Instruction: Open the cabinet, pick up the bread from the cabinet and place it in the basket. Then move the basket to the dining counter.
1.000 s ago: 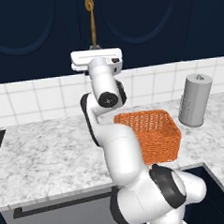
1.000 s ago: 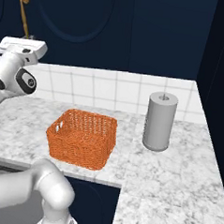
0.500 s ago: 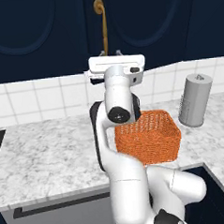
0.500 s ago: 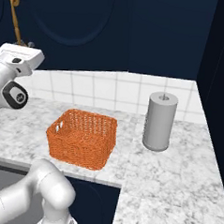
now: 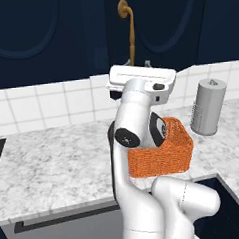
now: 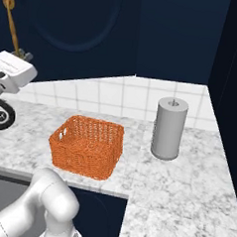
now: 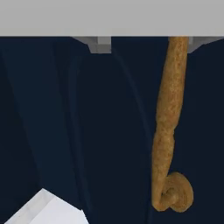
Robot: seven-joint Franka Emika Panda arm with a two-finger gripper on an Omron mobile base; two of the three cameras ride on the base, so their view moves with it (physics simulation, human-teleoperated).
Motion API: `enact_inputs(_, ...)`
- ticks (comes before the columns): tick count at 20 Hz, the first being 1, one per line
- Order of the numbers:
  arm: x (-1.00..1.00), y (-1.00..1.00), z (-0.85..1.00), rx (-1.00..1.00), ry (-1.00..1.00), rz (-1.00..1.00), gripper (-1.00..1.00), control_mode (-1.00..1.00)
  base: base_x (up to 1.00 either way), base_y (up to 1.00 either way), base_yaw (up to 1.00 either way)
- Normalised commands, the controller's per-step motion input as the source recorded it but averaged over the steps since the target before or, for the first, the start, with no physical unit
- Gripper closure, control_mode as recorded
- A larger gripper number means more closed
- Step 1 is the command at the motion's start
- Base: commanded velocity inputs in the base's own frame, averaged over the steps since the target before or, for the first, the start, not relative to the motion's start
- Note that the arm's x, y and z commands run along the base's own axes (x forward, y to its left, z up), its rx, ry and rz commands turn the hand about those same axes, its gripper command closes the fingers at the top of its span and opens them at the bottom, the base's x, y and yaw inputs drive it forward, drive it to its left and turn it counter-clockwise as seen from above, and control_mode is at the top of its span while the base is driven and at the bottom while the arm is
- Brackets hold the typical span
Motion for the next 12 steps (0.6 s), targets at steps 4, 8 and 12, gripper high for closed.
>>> enact_inputs(4,-1.00,-0.77,0.29,0.08,0.03,-0.18,1.00,-1.00,0.00,0.00,0.00)
enact_inputs(8,-1.00,-0.80,0.28,0.11,0.04,-0.17,1.00,-1.00,0.00,0.00,0.00)
enact_inputs(12,-1.00,-0.77,0.30,0.12,0.06,-0.17,1.00,-1.00,0.00,0.00,0.00)
